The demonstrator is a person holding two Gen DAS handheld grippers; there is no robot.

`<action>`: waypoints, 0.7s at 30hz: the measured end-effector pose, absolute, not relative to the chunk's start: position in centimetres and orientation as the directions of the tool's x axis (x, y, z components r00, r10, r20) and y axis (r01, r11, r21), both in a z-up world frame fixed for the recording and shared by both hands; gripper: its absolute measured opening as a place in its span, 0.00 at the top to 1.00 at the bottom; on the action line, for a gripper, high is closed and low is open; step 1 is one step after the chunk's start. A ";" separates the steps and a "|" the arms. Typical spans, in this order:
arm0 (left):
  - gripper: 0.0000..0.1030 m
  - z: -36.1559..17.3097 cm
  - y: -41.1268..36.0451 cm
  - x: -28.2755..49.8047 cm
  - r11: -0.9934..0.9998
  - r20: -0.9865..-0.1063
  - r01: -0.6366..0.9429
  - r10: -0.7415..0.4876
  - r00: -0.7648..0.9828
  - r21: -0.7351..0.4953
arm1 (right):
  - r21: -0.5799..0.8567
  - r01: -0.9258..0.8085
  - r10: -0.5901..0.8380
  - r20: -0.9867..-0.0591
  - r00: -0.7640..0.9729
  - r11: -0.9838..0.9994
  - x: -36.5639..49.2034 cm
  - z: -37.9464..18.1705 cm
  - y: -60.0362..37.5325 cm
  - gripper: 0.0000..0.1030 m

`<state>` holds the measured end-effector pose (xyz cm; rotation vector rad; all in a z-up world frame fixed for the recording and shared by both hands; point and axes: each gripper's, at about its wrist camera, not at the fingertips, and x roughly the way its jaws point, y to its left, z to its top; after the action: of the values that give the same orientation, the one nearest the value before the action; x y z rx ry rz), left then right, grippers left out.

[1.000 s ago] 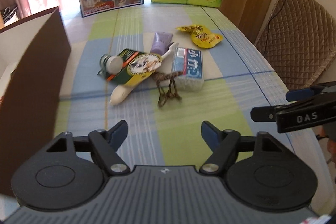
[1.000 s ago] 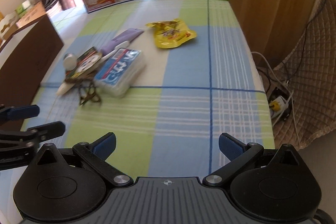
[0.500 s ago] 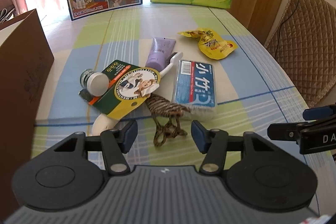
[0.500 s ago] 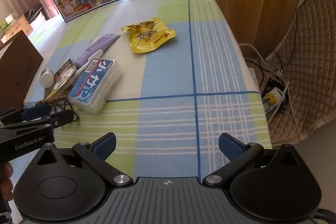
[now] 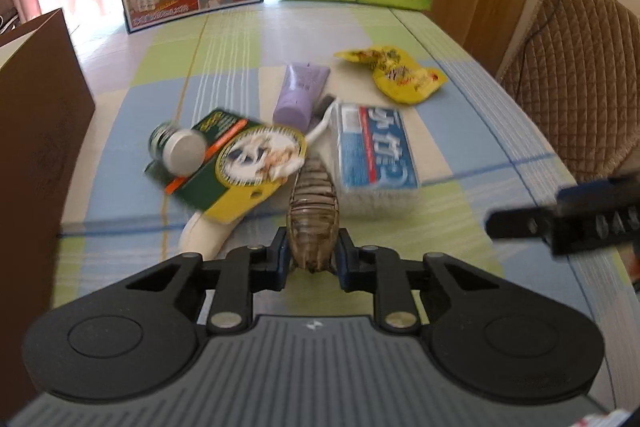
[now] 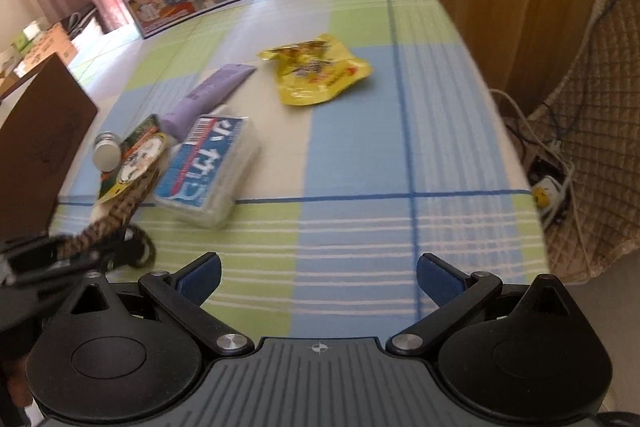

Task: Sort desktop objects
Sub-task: 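Close the left gripper on the brown striped claw hair clip, then lift the claw clip with the left gripper while the right gripper grasps the blue floss-pick pack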

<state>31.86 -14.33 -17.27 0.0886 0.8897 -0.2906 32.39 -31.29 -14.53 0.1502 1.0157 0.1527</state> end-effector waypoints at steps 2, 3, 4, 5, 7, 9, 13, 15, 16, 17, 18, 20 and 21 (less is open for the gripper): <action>0.82 -17.2 -13.5 30.8 0.961 -0.780 0.275 -0.194 0.595 -0.029 | 0.204 -0.081 0.216 -0.825 0.523 0.976 32.7 -14.5 -30.4 0.02; 0.82 -17.1 -13.0 30.3 0.963 -0.782 0.267 -0.187 0.595 -0.026 | 0.206 -0.095 0.225 -0.821 0.524 0.974 33.0 -14.5 -29.8 0.02; 0.82 -17.0 -12.4 29.9 0.967 -0.786 0.255 -0.179 0.592 -0.028 | 0.206 -0.107 0.231 -0.818 0.527 0.973 33.2 -14.5 -29.3 0.02; 0.82 -17.0 -11.8 29.5 0.970 -0.789 0.241 -0.171 0.591 -0.030 | 0.204 -0.119 0.236 -0.814 0.530 0.972 33.5 -14.4 -28.7 0.02; 0.82 -16.8 -10.6 28.8 0.978 -0.794 0.208 -0.144 0.591 -0.022 | 0.201 -0.144 0.247 -0.808 0.536 0.969 34.1 -14.4 -27.5 0.02; 0.82 -16.7 -9.5 28.5 0.986 -0.795 0.166 -0.109 0.597 -0.010 | 0.204 -0.163 0.261 -0.799 0.542 0.965 34.9 -14.4 -26.3 0.02; 0.82 -16.6 -7.9 29.2 0.996 -0.796 0.085 -0.051 0.604 0.000 | 0.180 -0.194 0.260 -0.786 0.562 0.964 36.3 -14.6 -24.0 0.06; 0.82 -16.5 -7.3 29.8 0.998 -0.789 0.060 -0.031 0.614 0.008 | 0.149 -0.197 0.237 -0.789 0.566 0.969 37.2 -14.8 -23.0 0.14; 0.82 -16.4 -7.0 30.1 0.999 -0.787 0.048 -0.024 0.617 0.006 | 0.135 -0.197 0.225 -0.790 0.570 0.971 37.5 -15.0 -22.7 0.18; 0.82 -16.4 -6.7 30.5 0.999 -0.787 0.037 -0.021 0.617 0.002 | 0.122 -0.196 0.214 -0.793 0.570 0.973 37.9 -15.2 -22.3 0.20; 0.82 -16.4 -6.5 30.8 1.000 -0.787 0.025 -0.016 0.616 -0.001 | 0.110 -0.192 0.202 -0.799 0.567 0.975 38.4 -15.4 -22.1 0.22; 0.82 -16.4 -6.3 31.2 1.000 -0.788 0.011 -0.006 0.616 0.002 | 0.100 -0.184 0.189 -0.803 0.565 0.978 39.1 -15.9 -21.8 0.24; 0.82 -16.5 -6.2 31.4 1.000 -0.789 0.008 -0.003 0.615 0.003 | 0.092 -0.182 0.181 -0.806 0.563 0.979 39.5 -16.1 -21.7 0.26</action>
<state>31.38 -6.25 -16.52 0.0066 0.9089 -0.0062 39.46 -21.67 -16.12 -0.0021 0.9485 0.2137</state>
